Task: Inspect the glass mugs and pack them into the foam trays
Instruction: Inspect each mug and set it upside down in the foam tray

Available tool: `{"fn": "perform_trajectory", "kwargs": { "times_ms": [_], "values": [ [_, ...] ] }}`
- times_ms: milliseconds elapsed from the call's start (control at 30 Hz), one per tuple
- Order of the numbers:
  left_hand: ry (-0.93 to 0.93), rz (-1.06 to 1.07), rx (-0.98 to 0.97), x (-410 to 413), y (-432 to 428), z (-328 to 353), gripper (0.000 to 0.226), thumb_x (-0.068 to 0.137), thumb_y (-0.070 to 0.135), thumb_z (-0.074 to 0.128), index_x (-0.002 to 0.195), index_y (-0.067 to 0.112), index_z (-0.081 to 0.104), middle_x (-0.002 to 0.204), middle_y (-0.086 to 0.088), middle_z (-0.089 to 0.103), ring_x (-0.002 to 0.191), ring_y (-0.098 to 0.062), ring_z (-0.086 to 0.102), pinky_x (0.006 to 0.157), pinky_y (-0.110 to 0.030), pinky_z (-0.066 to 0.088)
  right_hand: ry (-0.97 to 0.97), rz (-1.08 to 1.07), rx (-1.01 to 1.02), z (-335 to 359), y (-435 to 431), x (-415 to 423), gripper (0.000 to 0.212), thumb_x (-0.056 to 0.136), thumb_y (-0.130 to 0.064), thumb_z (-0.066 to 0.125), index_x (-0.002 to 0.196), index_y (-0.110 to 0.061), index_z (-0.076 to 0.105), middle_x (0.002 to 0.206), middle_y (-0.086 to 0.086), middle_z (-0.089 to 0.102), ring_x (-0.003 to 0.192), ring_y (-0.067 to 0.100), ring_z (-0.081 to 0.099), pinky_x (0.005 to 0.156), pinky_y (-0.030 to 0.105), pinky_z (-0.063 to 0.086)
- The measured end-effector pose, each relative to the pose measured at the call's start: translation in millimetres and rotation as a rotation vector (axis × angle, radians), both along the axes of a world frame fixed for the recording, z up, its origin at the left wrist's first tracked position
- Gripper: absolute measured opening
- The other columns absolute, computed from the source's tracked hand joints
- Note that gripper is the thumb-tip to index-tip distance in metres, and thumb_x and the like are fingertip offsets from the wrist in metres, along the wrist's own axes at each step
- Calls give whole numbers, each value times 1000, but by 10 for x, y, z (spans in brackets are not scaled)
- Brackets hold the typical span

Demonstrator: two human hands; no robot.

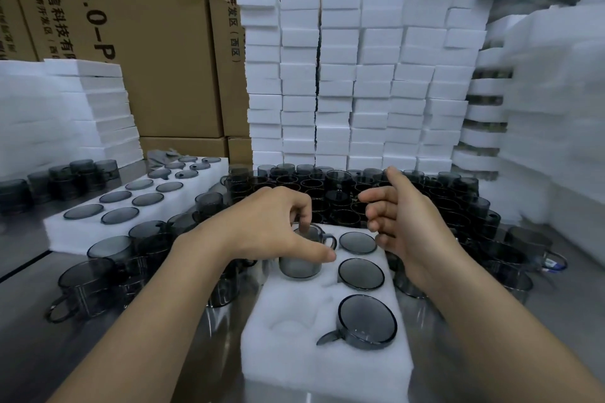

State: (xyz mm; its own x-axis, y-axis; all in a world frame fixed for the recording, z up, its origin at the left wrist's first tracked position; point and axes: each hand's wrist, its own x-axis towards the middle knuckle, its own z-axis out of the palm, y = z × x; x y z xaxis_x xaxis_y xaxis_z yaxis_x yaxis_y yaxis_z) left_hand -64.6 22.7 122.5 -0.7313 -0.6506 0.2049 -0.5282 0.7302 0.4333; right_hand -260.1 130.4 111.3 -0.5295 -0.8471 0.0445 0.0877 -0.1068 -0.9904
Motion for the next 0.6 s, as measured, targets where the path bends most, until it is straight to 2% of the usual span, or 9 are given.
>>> {"fn": "perform_trajectory", "kwargs": {
  "times_ms": [233,300,367,433,467,533,600],
  "values": [
    [-192,113,-85,-44,154,1,81,40,95,76,84,31,53,71,9,64,71,-14,59,59,-36,44,13,4,-1,-3,-23,6,56,108,-56,48,88,-13,78,63,-1,64,48,10,55,50,24,38],
    [-235,146,-103,-25,188,25,87,40,106,66,85,33,53,73,9,65,72,-14,60,59,-37,43,17,2,-3,-9,-27,5,56,108,-56,48,89,-12,79,63,0,64,48,9,55,52,25,38],
    [-211,166,-125,-14,204,56,89,46,115,46,88,37,56,76,11,66,75,-11,62,62,-37,43,22,-7,-5,-14,-31,2,56,108,-55,48,91,-11,79,63,-1,64,48,9,55,52,25,38],
    [-119,149,-152,-39,229,70,89,58,115,27,104,46,60,94,16,66,93,-7,61,76,-39,48,26,-24,-10,-13,-36,-2,56,109,-54,47,91,-11,78,62,-1,63,48,9,55,51,25,39],
    [-94,127,-155,-68,255,61,91,64,112,21,120,51,59,110,20,64,110,-5,57,89,-41,49,25,-35,-17,-13,-41,-1,55,109,-53,46,91,-11,78,61,-2,63,48,9,54,51,26,39],
    [-136,52,-107,-156,328,-1,99,72,107,18,152,53,42,150,18,52,142,-8,40,115,-47,41,20,-68,-38,-12,-47,0,55,110,-51,46,89,-11,76,59,-2,61,48,10,53,52,27,38],
    [-255,-29,-60,-270,399,-122,103,77,105,20,165,51,22,173,16,26,161,-8,16,129,-49,25,11,-107,-66,-12,-49,-9,53,110,-49,45,87,-11,74,57,-3,59,47,10,52,52,27,37]
  ]
}}
